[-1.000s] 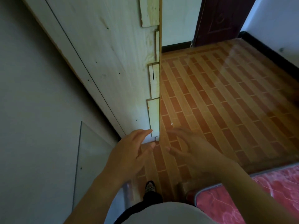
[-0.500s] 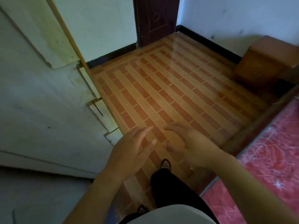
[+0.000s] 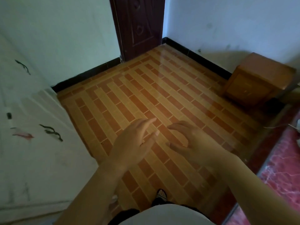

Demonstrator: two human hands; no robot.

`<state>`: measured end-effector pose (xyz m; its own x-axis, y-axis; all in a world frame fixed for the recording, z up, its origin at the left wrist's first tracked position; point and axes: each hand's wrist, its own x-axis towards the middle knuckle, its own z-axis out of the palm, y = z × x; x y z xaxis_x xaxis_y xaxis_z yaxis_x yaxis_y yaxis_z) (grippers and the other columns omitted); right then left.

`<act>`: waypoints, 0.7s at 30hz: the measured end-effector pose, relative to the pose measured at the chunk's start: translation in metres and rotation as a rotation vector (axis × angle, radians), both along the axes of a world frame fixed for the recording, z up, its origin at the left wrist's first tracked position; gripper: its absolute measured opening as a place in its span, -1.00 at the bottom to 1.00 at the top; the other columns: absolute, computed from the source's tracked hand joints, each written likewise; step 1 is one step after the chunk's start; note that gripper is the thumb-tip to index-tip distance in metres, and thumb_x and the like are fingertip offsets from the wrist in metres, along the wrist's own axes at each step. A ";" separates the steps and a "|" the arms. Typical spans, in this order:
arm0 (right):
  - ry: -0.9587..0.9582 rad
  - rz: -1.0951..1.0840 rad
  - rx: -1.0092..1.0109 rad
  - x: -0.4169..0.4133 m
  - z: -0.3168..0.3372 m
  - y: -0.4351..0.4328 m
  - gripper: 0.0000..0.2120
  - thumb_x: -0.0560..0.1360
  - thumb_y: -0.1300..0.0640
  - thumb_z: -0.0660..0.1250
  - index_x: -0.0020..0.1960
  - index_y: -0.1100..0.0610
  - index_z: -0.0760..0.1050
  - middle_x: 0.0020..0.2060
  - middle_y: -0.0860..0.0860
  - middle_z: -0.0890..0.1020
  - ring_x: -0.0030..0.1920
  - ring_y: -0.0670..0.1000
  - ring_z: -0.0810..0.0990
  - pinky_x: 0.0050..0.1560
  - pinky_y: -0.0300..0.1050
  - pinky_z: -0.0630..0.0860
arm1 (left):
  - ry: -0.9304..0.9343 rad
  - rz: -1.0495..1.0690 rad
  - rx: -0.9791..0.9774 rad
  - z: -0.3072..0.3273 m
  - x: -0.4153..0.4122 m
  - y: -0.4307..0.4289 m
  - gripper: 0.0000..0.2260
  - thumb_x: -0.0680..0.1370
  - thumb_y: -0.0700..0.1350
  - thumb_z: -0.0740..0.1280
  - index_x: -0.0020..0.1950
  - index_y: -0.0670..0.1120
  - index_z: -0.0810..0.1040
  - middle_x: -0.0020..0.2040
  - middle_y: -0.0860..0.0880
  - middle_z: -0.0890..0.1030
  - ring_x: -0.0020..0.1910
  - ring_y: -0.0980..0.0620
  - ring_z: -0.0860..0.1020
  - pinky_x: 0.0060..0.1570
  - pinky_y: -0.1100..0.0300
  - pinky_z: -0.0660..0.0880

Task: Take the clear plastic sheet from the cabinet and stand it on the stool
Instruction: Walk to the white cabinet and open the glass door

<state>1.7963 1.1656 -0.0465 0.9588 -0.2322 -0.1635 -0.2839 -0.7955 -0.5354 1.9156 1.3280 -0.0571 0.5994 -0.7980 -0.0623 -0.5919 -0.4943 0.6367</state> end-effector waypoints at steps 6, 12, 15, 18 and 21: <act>0.038 0.035 0.036 0.068 -0.002 -0.055 -0.42 0.43 -0.33 0.13 0.38 -0.13 0.25 0.37 -0.16 0.32 0.31 -0.09 0.37 0.19 -0.27 0.27 | 0.036 0.038 0.024 -0.007 0.062 -0.046 -0.52 0.51 0.31 -0.02 0.40 0.25 0.20 0.41 0.22 0.30 0.35 0.21 0.28 0.27 0.05 0.39; 0.051 0.095 0.036 0.152 -0.007 -0.098 -0.45 0.45 -0.30 0.15 0.39 -0.12 0.25 0.37 -0.18 0.32 0.20 -0.07 0.48 0.22 -0.17 0.40 | 0.048 0.077 -0.005 -0.016 0.143 -0.082 -0.55 0.54 0.26 0.03 0.41 0.21 0.22 0.41 0.19 0.31 0.36 0.20 0.28 0.24 0.19 0.32; 0.043 0.123 0.014 0.206 -0.010 -0.121 -0.45 0.46 -0.29 0.15 0.39 -0.14 0.25 0.38 -0.18 0.31 0.26 -0.18 0.36 0.18 -0.33 0.25 | 0.037 0.116 -0.003 -0.019 0.197 -0.097 -0.56 0.55 0.22 0.05 0.42 0.18 0.23 0.41 0.16 0.31 0.32 0.21 0.31 0.19 0.24 0.28; 0.028 0.135 -0.032 0.266 -0.008 -0.140 -0.46 0.44 -0.33 0.13 0.37 -0.18 0.25 0.37 -0.22 0.31 0.14 -0.28 0.33 0.05 -0.39 0.23 | 0.000 0.134 0.006 -0.016 0.253 -0.115 -0.54 0.55 0.22 0.05 0.43 0.15 0.23 0.42 0.13 0.31 0.36 0.17 0.28 0.23 0.22 0.25; 0.006 0.168 -0.034 0.325 0.001 -0.151 -0.46 0.44 -0.33 0.13 0.36 -0.17 0.26 0.37 -0.21 0.32 0.07 -0.24 0.48 0.05 -0.31 0.27 | -0.030 0.153 0.020 -0.006 0.304 -0.129 -0.52 0.54 0.23 0.03 0.43 0.14 0.23 0.43 0.12 0.31 0.36 0.15 0.29 0.24 0.21 0.25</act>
<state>2.1217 1.0146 -0.0456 0.9836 -0.0747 -0.1639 -0.1488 -0.8497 -0.5059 2.2194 1.1991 -0.0631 0.7157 -0.6961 -0.0571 -0.5274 -0.5922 0.6092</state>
